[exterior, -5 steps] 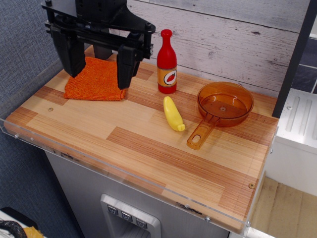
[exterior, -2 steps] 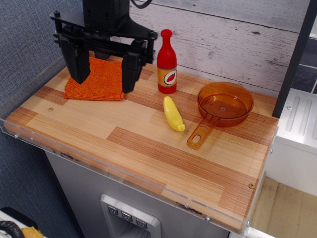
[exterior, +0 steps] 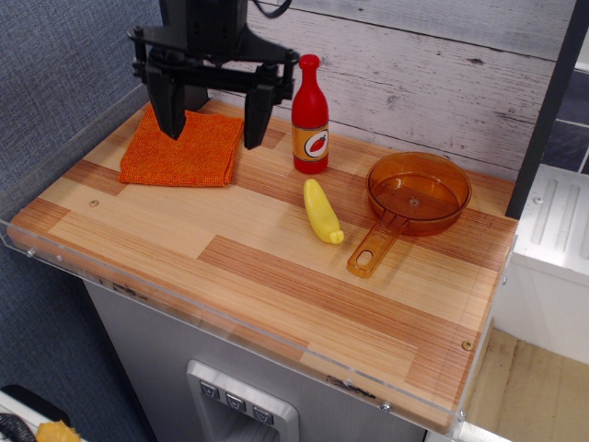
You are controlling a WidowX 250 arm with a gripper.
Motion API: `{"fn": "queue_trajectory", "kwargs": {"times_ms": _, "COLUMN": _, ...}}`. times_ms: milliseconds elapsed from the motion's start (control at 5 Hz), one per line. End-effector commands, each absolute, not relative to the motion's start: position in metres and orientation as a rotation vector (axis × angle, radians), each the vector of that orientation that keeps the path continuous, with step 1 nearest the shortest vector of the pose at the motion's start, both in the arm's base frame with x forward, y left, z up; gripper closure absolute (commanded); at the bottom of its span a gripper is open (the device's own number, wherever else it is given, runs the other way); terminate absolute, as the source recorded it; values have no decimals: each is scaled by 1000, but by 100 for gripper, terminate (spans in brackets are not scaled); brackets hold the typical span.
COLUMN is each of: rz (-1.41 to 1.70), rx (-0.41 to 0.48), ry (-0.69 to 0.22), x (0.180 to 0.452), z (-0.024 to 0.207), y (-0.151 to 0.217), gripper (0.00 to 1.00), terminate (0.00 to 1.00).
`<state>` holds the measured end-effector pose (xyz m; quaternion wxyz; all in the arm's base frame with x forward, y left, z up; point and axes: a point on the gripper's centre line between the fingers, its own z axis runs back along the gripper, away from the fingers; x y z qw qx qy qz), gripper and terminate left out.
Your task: Move the orange cloth at the far end of the table.
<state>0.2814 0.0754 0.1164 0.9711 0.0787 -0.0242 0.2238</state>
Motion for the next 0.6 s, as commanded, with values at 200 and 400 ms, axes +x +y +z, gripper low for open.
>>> {"fn": "queue_trajectory", "kwargs": {"times_ms": 200, "rz": 624, "rx": 184, "ry": -104, "x": 336, "z": 84, "y": 153, "gripper": 0, "terminate": 0}}
{"fn": "queue_trajectory", "kwargs": {"times_ms": 400, "rz": 627, "rx": 177, "ry": -112, "x": 345, "z": 74, "y": 169, "gripper": 0, "terminate": 0}}
